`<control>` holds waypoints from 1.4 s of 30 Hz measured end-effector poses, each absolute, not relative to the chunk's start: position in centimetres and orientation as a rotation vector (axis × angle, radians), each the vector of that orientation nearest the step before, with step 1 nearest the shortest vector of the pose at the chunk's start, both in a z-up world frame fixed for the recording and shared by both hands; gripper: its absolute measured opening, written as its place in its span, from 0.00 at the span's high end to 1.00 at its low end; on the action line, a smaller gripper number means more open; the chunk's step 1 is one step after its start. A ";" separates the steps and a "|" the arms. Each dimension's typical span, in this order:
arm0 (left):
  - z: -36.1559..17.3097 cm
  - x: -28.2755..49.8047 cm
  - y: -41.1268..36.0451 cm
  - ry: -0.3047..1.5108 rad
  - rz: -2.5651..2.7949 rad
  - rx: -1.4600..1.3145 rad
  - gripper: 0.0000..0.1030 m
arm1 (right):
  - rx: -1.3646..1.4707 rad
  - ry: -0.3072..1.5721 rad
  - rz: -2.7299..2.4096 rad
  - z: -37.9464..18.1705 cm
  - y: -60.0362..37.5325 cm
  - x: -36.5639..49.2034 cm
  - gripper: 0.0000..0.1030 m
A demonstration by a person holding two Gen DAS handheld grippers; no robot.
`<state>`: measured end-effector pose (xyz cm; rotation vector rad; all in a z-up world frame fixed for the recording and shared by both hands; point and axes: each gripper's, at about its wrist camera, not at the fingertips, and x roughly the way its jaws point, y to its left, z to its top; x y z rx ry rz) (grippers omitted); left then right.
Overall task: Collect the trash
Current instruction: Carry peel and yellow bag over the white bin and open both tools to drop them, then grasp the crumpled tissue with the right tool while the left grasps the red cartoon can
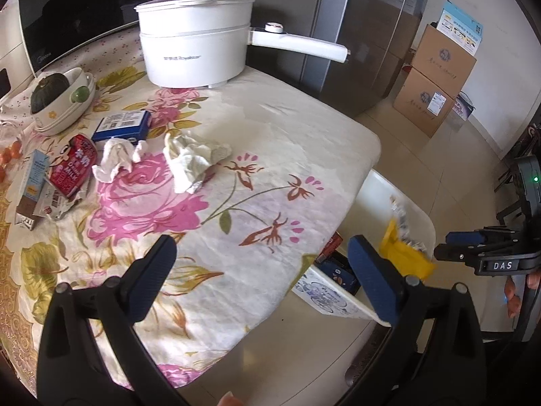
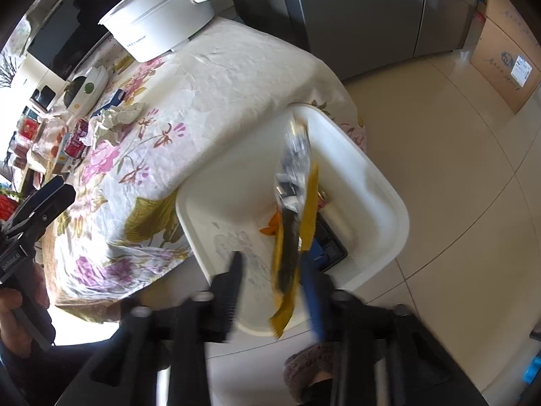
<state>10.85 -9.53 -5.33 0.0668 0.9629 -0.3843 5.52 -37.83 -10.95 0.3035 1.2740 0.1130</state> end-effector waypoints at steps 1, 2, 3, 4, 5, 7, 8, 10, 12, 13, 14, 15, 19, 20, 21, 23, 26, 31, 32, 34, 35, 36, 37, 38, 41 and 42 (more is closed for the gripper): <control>-5.3 10.8 -9.0 0.963 -0.377 0.065 0.02 | 0.305 1.265 0.116 -10.7 -37.6 5.6 0.40; -5.2 10.8 -8.5 0.964 -0.369 0.063 0.02 | 0.306 1.258 0.123 -10.4 -37.3 5.6 0.40; -5.1 10.8 -8.1 0.964 -0.362 0.063 0.02 | 0.306 1.256 0.125 -10.3 -37.0 5.8 0.39; -5.0 10.7 -7.6 0.964 -0.355 0.062 0.02 | 0.305 1.252 0.127 -10.1 -36.8 5.9 0.38; -5.0 10.7 -7.1 0.965 -0.348 0.061 0.02 | 0.300 1.250 0.128 -10.0 -36.5 5.9 0.36; -4.9 10.7 -6.1 0.967 -0.334 0.059 0.02 | 0.288 1.249 0.128 -9.7 -36.0 6.1 0.33; -4.8 10.6 -5.6 0.968 -0.328 0.055 0.02 | 0.281 1.247 0.128 -9.6 -35.7 6.2 0.32; -4.7 10.5 -4.6 0.970 -0.319 0.046 0.02 | 0.272 1.242 0.131 -9.4 -35.2 6.4 0.31; -4.5 10.4 -3.5 0.971 -0.306 0.040 0.02 | 0.264 1.235 0.133 -9.1 -34.6 6.6 0.27; -4.5 10.3 -2.9 0.971 -0.298 0.037 0.02 | 0.256 1.229 0.132 -8.9 -34.3 6.8 0.26; -4.4 10.2 -2.4 0.971 -0.292 0.034 0.01 | 0.249 1.225 0.131 -8.8 -34.0 6.9 0.23; -4.3 10.1 -1.8 0.971 -0.283 0.030 0.01 | 0.241 1.221 0.130 -8.7 -33.6 7.0 0.20; -4.3 9.9 0.5 0.976 -0.244 0.014 0.01 | 0.201 1.206 0.126 -8.2 -31.9 7.7 0.17; -4.3 9.8 1.2 0.978 -0.228 0.010 0.01 | 0.192 1.203 0.127 -8.1 -31.5 7.9 0.16; -4.4 9.8 1.7 0.980 -0.217 0.008 0.01 | 0.183 1.201 0.130 -8.1 -31.0 8.2 0.15; -4.5 9.7 2.9 0.986 -0.190 0.010 0.01 | 0.161 1.195 0.136 -8.0 -29.8 8.7 0.14; -4.7 9.7 4.7 0.994 -0.154 0.014 0.01 | 0.135 1.184 0.149 -7.8 -28.0 9.6 0.13; -4.8 9.8 7.9 1.006 -0.101 -0.020 0.01 | 0.131 1.174 0.183 -7.5 -25.2 11.4 0.12; -4.8 9.8 8.5 1.007 -0.090 -0.032 0.01 | 0.136 1.173 0.195 -7.4 -24.5 11.9 0.12; -4.7 9.8 9.7 1.008 -0.072 -0.059 0.01 | 0.136 1.171 0.215 -7.4 -23.4 12.6 0.12; -4.6 9.8 10.4 1.007 -0.065 -0.075 0.01 | 0.133 1.168 0.222 -7.3 -22.7 13.0 0.12; -4.6 9.8 10.8 1.006 -0.061 -0.088 0.01 | 0.129 1.164 0.227 -7.3 -22.0 13.5 0.12; -4.5 9.8 11.4 1.007 -0.056 -0.100 0.01 | 0.125 1.161 0.230 -7.3 -21.4 13.9 0.12; -4.5 9.8 11.9 1.007 -0.051 -0.108 0.01 | 0.122 1.157 0.230 -7.4 -20.8 14.4 0.12; -4.6 9.8 13.2 1.007 -0.029 -0.128 0.01 | 0.126 1.143 0.234 -7.6 -19.3 15.7 0.12; -4.6 9.8 13.6 1.008 -0.024 -0.135 0.01 | 0.130 1.139 0.235 -7.6 -18.9 16.1 0.12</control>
